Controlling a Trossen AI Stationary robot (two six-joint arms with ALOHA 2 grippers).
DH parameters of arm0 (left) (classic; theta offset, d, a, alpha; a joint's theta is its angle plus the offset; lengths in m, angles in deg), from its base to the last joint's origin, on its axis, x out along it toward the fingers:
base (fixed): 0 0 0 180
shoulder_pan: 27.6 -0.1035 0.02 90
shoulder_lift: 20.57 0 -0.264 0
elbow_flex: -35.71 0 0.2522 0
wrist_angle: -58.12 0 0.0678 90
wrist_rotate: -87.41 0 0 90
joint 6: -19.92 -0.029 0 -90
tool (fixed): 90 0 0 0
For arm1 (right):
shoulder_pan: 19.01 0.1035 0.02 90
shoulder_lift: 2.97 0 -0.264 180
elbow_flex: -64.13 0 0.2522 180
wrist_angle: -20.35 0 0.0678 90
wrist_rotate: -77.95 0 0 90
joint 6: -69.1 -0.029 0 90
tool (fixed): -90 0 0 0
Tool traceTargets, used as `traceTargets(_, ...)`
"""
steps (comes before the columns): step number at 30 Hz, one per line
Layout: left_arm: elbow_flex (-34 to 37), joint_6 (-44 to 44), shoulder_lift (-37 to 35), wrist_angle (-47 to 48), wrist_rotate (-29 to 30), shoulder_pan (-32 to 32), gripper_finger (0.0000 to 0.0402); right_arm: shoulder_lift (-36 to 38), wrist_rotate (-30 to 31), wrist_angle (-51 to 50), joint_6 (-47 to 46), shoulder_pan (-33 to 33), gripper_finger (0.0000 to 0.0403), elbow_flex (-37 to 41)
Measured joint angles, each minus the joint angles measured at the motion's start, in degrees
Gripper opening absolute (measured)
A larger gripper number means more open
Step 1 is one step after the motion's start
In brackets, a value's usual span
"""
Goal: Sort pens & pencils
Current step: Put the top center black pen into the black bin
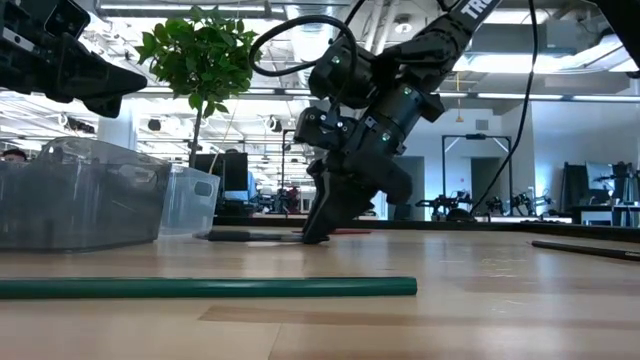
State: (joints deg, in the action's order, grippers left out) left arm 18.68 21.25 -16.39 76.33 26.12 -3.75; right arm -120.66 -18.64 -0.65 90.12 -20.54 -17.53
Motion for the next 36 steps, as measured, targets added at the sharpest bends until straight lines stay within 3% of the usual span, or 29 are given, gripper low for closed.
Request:
traceTargets(17, 0.00, 0.00, 0.01, 0.02, -0.01, 0.00, 0.0000, -0.07, 0.91, 2.29, -3.26, -0.15, 0.0059, -0.39)
traceTargets(36, 0.00, 0.00, 0.00, 0.02, 0.00, 0.00, 0.0000, -0.48, 0.78, -8.89, -4.59, -0.13, 0.0041, -8.35)
